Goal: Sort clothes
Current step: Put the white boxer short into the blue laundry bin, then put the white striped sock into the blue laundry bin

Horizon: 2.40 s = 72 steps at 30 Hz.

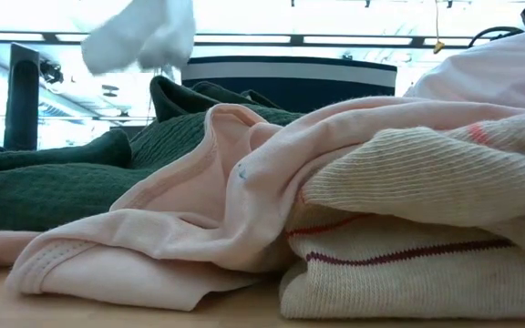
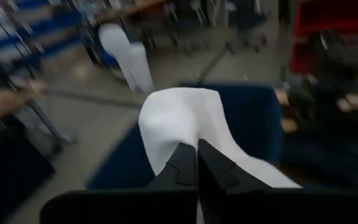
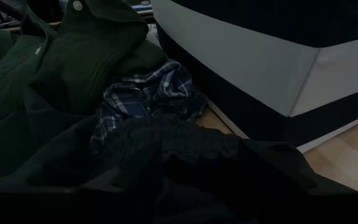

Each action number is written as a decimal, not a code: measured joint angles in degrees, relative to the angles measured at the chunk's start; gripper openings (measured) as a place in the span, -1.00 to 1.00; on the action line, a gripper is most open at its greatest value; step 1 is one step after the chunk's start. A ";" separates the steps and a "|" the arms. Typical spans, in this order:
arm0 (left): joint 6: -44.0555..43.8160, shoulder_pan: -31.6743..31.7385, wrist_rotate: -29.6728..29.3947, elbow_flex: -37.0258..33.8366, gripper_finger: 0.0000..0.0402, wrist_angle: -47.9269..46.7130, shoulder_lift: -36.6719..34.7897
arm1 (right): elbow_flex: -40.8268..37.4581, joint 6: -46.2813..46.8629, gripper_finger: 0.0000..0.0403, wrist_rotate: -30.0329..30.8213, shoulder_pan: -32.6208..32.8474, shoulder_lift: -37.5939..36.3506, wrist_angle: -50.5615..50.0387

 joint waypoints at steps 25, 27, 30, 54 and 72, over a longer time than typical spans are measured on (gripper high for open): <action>-8.40 25.94 32.61 21.33 -0.71 4.85 35.60 | 0.00 0.00 0.07 0.00 0.02 0.00 0.22; -8.50 26.63 35.91 21.33 -0.64 2.90 36.34 | 0.00 0.00 0.07 0.00 0.00 0.00 0.27; -6.14 26.81 36.90 21.33 -0.57 0.48 36.55 | 0.00 0.00 0.07 0.00 0.00 0.00 0.33; -7.26 8.71 22.00 0.68 -0.55 -8.38 4.88 | 0.00 0.00 0.07 0.00 0.00 0.00 0.38; -30.40 7.85 12.14 -33.99 -0.55 -7.84 -9.23 | 0.00 0.00 0.07 0.00 -0.01 0.00 0.38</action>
